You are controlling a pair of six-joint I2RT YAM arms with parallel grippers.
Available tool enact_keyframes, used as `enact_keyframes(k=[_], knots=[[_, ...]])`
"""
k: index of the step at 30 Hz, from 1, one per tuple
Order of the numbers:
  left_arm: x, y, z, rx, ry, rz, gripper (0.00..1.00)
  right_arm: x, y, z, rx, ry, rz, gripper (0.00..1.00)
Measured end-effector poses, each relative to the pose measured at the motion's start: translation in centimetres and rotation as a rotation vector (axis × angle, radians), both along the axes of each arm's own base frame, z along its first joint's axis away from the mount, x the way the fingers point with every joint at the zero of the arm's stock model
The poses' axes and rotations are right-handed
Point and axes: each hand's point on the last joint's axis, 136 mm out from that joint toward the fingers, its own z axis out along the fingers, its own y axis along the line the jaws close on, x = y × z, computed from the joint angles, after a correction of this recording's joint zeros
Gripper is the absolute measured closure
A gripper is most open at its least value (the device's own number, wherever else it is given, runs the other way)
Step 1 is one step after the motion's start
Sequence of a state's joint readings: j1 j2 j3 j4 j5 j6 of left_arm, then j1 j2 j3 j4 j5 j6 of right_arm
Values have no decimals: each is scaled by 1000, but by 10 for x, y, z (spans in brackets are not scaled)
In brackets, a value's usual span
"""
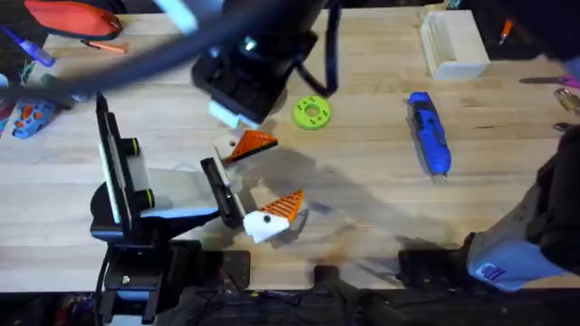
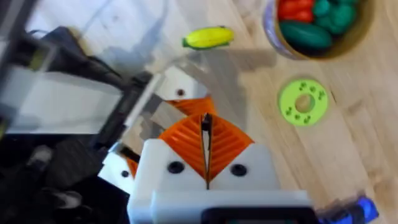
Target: Pick up the gripper from the table and insert it into the empty holder that is missing its gripper. Then pick up a screw, insert it into the mounting hole, and use the screwdriver to tighten it. Finally, clean up the table by picking up the vegetable and placing it into the bucket.
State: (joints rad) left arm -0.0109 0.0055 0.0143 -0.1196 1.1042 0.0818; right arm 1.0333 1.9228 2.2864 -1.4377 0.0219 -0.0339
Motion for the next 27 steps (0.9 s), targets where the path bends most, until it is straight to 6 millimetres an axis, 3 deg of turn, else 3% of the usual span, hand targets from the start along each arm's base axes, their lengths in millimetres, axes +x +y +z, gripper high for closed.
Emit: enact_keyframes(k=[6, 21, 27], knots=[[0, 0, 0, 0, 0, 0, 14, -22, 21, -3, 3, -20, 107, 996], [0, 0, 0, 0, 0, 0, 16, -22, 21, -11, -27, -13, 129, 996], [0, 0, 0, 0, 0, 0, 14, -20, 25, -23, -52, 1, 131, 996]])
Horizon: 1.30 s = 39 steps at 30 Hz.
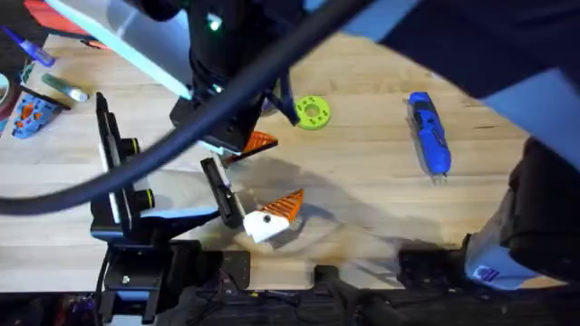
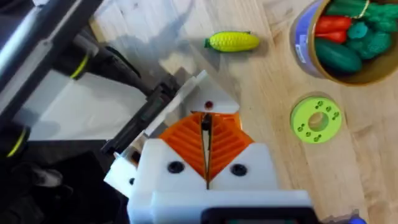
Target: Pick up the gripper from the table and insert it into the empty holder that is missing its gripper. Then pick up a screw, insert it into the mounting hole, and use the screwdriver to tighten it. Finally, clean up the table by picking up the vegetable and placing it into the bucket.
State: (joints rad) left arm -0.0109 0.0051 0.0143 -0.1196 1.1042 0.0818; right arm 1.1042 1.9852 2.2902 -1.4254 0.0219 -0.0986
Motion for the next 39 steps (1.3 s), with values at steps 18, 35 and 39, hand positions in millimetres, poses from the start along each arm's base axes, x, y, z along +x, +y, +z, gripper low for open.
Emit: enact_keyframes(k=[18, 35, 39], knots=[[0, 0, 0, 0, 0, 0, 16, 0, 1, -9, -43, -25, 114, 996], [0, 0, 0, 0, 0, 0, 15, -2, 6, -8, -31, -40, 211, 996], [0, 0, 0, 0, 0, 0, 14, -2, 6, -8, -30, -41, 214, 996]])
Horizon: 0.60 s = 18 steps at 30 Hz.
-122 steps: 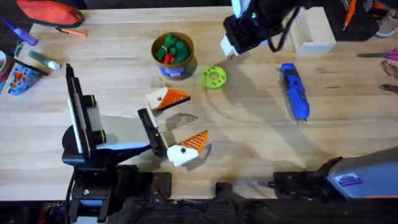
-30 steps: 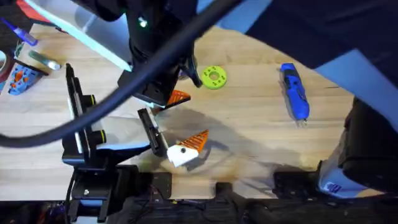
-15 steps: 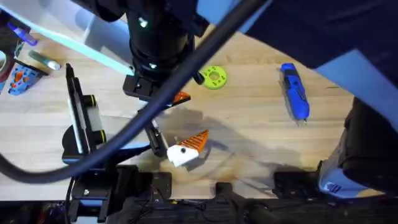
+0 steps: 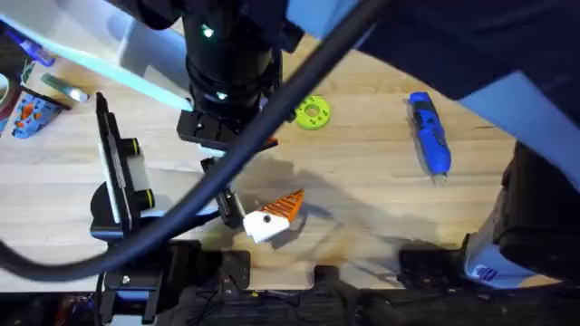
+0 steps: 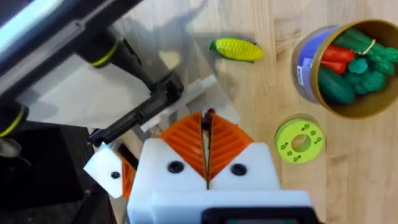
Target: Pick up the gripper from the table and insert it into the empty holder that is missing its gripper. Then pick up a screw, insert it into the mounting hole, and use the screwdriver to tighten it. Finally, clean up the table by picking up the vegetable and placing it into the bucket.
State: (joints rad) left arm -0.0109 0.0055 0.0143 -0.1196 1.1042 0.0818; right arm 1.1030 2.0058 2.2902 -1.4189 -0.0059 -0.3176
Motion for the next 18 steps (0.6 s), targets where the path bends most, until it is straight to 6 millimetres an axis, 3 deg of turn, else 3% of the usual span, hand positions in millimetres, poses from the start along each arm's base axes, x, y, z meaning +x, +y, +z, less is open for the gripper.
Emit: enact_keyframes(k=[18], knots=[[0, 0, 0, 0, 0, 0, 14, 6, -4, 0, -5, -4, -5, 996]])
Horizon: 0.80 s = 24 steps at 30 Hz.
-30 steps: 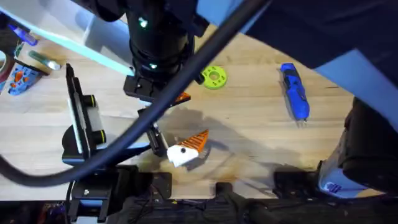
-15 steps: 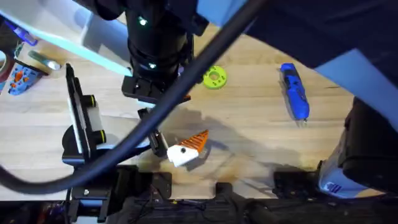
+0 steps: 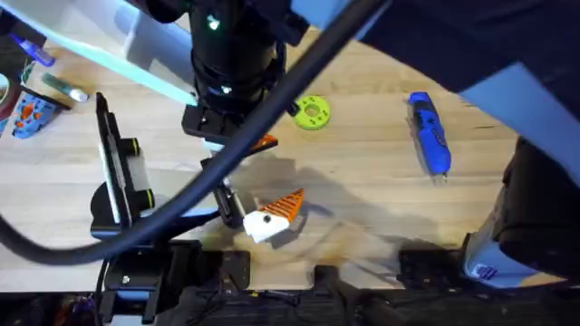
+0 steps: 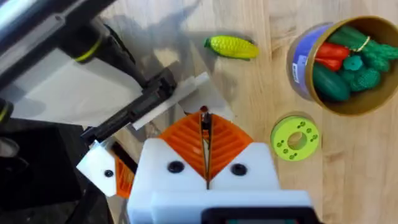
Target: Pick up the gripper from the table and insert it into the empty holder that is missing its gripper. Then pick up a screw, insert it into the mounting hole, and use the screwdriver to tighten it. Finally, clean up the table by picking up the vegetable and placing it into the bucket.
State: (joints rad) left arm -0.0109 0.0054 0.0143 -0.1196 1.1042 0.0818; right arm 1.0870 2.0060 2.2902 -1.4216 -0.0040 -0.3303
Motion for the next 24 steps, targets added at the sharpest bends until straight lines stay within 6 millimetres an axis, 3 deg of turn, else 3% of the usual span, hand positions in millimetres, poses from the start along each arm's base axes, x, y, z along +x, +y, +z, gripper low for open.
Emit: enact_keyframes(k=[24], knots=[[0, 0, 0, 0, 0, 0, 14, 0, 0, -2, -2, 1, 0, 996]])
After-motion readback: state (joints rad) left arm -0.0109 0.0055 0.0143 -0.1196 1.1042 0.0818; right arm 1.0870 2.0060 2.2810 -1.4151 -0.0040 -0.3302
